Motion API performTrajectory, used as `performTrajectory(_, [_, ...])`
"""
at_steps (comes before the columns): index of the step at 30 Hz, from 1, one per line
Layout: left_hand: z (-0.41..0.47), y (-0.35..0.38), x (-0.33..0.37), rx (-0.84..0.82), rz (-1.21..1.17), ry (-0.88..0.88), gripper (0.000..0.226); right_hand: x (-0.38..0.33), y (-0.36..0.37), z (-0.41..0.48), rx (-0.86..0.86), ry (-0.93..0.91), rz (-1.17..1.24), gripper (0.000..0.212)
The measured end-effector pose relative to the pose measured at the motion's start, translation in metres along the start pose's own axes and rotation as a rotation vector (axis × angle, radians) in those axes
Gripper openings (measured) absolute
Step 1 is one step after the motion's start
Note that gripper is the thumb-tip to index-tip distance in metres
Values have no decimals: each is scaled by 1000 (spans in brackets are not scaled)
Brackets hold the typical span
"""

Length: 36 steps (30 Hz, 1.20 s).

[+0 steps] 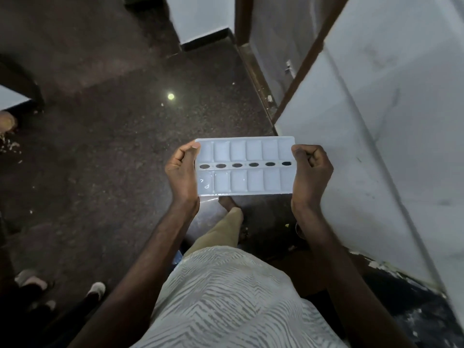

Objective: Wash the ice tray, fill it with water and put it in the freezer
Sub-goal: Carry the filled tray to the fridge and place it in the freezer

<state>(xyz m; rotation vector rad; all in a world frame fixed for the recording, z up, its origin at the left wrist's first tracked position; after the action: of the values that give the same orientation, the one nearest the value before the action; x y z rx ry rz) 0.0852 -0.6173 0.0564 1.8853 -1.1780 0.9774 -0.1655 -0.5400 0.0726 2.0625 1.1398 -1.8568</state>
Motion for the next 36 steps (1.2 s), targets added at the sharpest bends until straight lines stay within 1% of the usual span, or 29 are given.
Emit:
performTrajectory(5, [29, -13, 7, 126, -55, 13, 13, -17, 55, 25, -141, -45, -55, 5])
performTrajectory(9, [50, -22, 12, 231, -104, 21, 22, -33, 97, 44, -251, -76, -109, 7])
performTrajectory(11, [57, -25, 15, 277, -120, 26, 23, -41, 114, 51, -304, -93, -144, 9])
performTrajectory(14, [65, -25, 20, 335, -150, 38, 25, -53, 135, 61, -353, -111, -140, 3])
performTrajectory(18, [75, -25, 28, 408, -198, 54, 23, -70, 163, 76, -419, -132, -163, 6])
performTrajectory(21, [83, -24, 33, 454, -232, 58, 18, -85, 186, 86, -475, -163, -195, 5])
performTrajectory(25, [94, -19, 42, 576, -287, 69, 11, -109, 222, 102, -586, -193, -195, 8])
performTrajectory(31, [114, -10, 60, 755, -359, 129, 13, -141, 282, 121, -753, -212, -205, 5])
performTrajectory(36, [124, -4, 63, 911, -445, 145, 13, -165, 331, 127, -907, -303, -286, 5])
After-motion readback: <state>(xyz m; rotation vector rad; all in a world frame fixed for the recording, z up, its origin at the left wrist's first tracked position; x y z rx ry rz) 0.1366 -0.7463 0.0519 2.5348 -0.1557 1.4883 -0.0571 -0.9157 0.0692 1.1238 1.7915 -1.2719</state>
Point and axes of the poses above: each hand's wrist, its own z-axis towards the middle knuckle, its own y-axis out of the palm, x = y × z, the point moved 4 cm from there along z, towards the middle knuckle, and after that the axes turned 7 degrees about -z, right-handed, at the moved point
